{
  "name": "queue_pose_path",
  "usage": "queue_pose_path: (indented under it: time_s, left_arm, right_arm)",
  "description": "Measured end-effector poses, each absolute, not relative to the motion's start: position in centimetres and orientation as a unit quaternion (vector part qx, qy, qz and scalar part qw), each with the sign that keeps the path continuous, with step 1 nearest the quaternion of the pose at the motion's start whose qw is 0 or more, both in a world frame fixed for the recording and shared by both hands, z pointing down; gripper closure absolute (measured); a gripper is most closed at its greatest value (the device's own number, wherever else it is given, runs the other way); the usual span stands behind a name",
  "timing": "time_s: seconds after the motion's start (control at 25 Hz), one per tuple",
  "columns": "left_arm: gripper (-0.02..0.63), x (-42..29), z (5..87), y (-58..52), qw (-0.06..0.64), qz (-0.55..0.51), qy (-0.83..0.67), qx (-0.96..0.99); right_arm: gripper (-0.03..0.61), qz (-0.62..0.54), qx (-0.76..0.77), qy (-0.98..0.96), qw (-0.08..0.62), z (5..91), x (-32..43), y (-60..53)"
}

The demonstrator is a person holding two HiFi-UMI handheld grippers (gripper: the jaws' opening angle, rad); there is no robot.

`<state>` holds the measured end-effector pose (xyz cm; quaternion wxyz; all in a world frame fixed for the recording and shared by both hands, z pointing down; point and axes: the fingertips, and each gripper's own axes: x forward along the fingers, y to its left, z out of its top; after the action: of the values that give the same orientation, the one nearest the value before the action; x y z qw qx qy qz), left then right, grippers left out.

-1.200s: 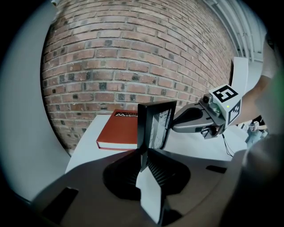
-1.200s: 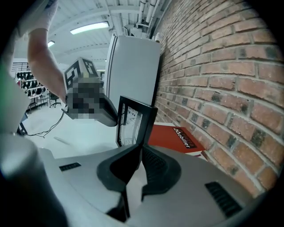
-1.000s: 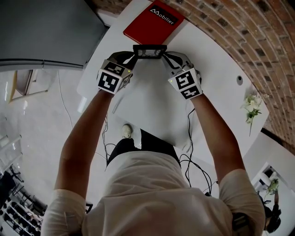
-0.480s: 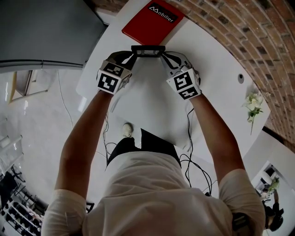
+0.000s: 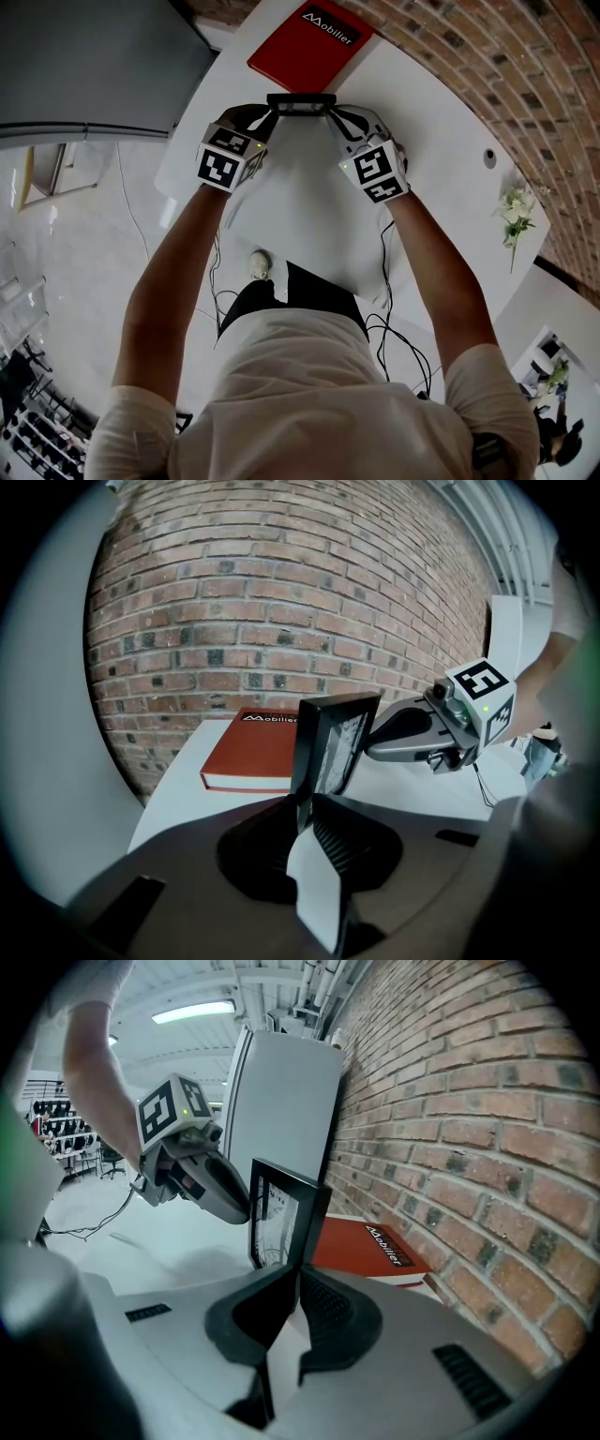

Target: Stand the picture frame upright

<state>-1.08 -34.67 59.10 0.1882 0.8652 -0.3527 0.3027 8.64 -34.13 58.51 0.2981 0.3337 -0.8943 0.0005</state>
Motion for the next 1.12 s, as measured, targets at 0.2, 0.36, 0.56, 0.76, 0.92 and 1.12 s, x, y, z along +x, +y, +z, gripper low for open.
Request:
queue_pose_path:
  time_s: [0.2,0.36,0.56,0.76,0.92,1.12]
  left_arm:
    - [0.568,-1.1,59.1,-34.7,0.193,0.299,-0.354,0.865]
    - [0.568,-1.1,59.1,-34.8,0.195,0.296,-0.355,0.865]
    - [0.560,-1.3,59.1,-34.9,0.201,0.292,-0.359,0.864]
    - [0.552,-1.5,59.0,-34.7,0.202,0.292,-0.361,0.863]
    - [0.537,-1.9,58.8,-34.1,0.204,0.289,-0.361,0.863]
    - [0.535,-2.5,58.0,-32.4,0.211,0.279,-0.360,0.865]
  right_arm:
    - [0.554,0.001,0.333,-0.895,0.298,58.5,8.7,-34.1]
    - [0.554,0.005,0.334,-0.895,0.296,58.5,8.7,-34.1]
    - [0.554,0.015,0.339,-0.894,0.293,58.8,8.9,-34.1]
    - [0.554,0.024,0.343,-0.892,0.292,58.9,9.3,-33.6]
    - [0.554,0.032,0.349,-0.889,0.294,58.9,9.7,-32.8]
    - [0.554,0.053,0.363,-0.883,0.292,58.5,10.2,-30.8]
